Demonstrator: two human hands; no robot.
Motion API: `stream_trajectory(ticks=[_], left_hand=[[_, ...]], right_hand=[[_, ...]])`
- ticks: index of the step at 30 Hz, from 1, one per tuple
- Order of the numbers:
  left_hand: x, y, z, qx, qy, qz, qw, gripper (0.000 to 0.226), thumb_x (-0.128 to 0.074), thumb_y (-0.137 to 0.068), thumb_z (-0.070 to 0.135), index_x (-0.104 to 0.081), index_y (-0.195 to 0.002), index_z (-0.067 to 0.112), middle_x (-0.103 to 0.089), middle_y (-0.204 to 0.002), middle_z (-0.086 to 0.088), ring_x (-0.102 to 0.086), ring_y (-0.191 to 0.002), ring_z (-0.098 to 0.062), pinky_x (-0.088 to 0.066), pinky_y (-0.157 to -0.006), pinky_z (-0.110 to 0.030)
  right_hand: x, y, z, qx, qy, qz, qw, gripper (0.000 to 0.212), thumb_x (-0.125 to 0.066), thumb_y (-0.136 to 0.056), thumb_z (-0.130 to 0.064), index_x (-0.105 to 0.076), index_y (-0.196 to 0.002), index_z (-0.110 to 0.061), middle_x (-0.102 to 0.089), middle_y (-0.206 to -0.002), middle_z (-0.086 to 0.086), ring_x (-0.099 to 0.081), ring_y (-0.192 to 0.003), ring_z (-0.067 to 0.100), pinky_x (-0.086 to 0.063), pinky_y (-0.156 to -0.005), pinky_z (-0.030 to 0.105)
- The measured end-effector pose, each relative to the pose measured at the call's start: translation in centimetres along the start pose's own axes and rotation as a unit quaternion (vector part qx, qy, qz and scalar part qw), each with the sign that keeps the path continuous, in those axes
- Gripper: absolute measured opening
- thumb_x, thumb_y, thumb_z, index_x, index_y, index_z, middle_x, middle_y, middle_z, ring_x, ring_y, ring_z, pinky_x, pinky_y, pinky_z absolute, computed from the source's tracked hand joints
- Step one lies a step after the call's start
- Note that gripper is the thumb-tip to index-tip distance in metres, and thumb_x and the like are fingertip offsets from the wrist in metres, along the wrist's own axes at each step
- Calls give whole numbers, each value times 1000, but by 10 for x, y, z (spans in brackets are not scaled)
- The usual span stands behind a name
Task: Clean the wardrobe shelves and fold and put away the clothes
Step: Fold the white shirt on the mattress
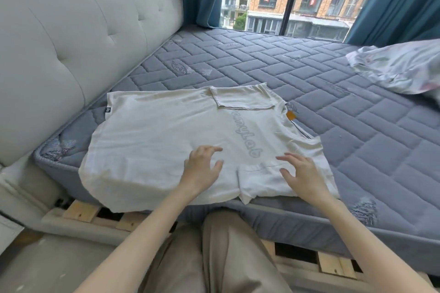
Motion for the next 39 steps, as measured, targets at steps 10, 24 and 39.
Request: stream_trajectory(ticks=[10,24,39], left_hand=[[-134,6,128,-115,-88,-139,980,50,-52,-90,50,-49,-136,28,-42,-141,0,-31,-133,-22,-23,-107,-41],[-196,-33,163,-204,-239,-39,949,42,-83,-47,47,-65,-76,22,-55,-69,0,-54,-56,-21,-38,-47,-26],[-140,-87,99,26,154,-157,975,32,-52,-84,12,-54,-116,19,-63,-99,5,-60,-95,-16,-43,-72,-24]], right_hand=[[36,3,97,-130,-79,-16,988,24,-56,-90,-16,-74,-99,-29,-68,-96,-4,-58,-94,18,-42,-78,31],[31,-105,132,-214,-226,-59,949,85,-76,-77,-49,-31,-141,-18,-41,-143,6,-43,-128,20,-38,-96,30],[13,-246,108,-182,-263,-85,944,74,-67,-87,-45,-35,-147,-17,-48,-141,4,-57,-113,16,-50,-78,25]])
Point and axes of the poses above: each hand's wrist, its own y-axis away from the middle knuckle, its own x-axis out of the back of the hand, z = x × y, the point moved 1 cm from there along -y, towards the middle knuckle
